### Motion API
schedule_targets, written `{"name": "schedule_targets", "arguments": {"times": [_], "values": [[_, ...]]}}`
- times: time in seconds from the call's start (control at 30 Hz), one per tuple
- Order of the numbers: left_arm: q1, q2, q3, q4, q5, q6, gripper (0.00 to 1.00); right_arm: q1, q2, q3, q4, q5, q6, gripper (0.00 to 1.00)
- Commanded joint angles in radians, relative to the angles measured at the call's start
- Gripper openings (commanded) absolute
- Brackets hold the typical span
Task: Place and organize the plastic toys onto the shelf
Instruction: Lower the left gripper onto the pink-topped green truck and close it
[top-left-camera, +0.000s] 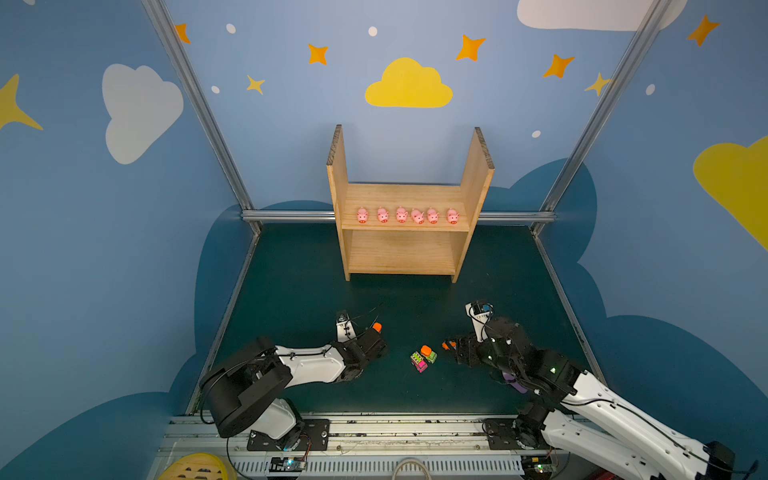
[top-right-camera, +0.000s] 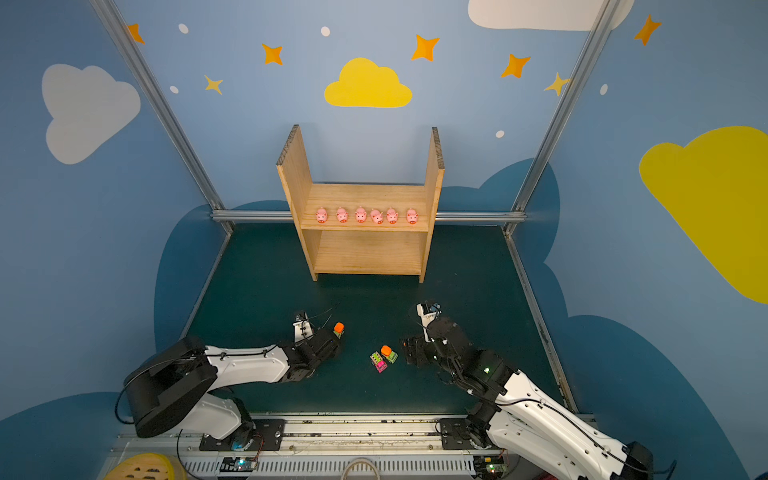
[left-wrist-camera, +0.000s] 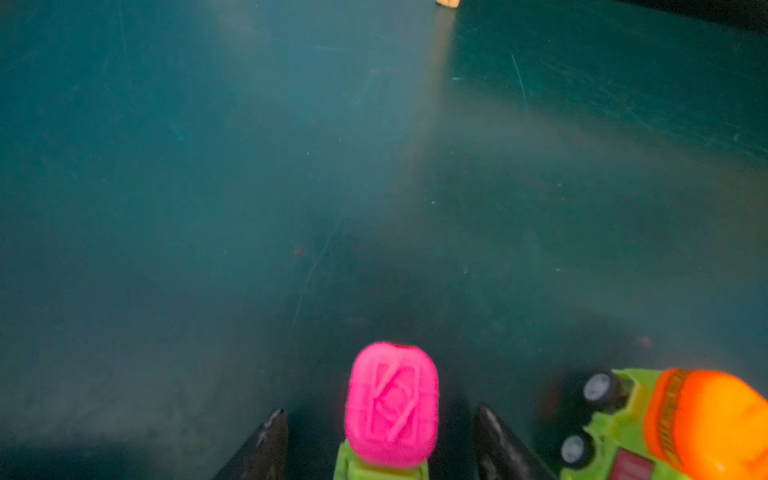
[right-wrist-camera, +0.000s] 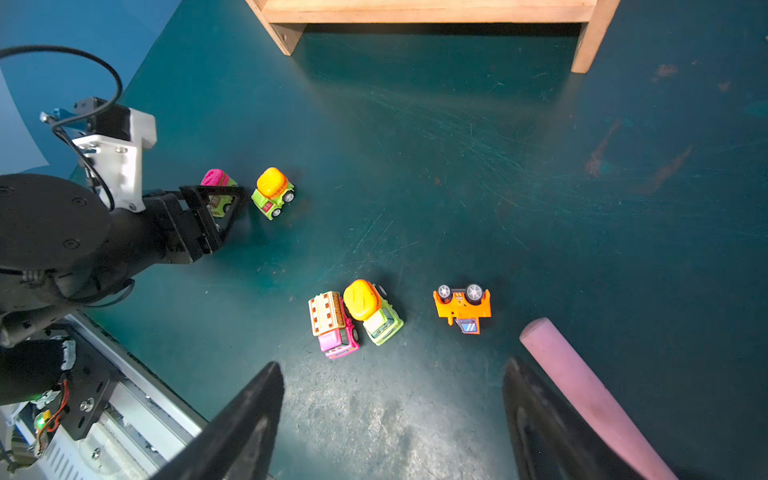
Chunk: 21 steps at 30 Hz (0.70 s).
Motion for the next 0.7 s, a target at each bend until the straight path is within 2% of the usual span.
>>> {"name": "schedule_targets", "arguments": {"times": [0.0, 0.67], "values": [[0.017, -0.012, -0.028, 0.0, 0.018, 0.022, 0.69, -0.005, 0.014, -0.017, 0.015, -0.006, 0.002, 0.81], [0.038, -0.038, -0.08, 0.051, 0.046, 0.091, 0.71, -0.01, 0.11, 0.039, 0.031, -0.045, 0.012, 0.81]]}}
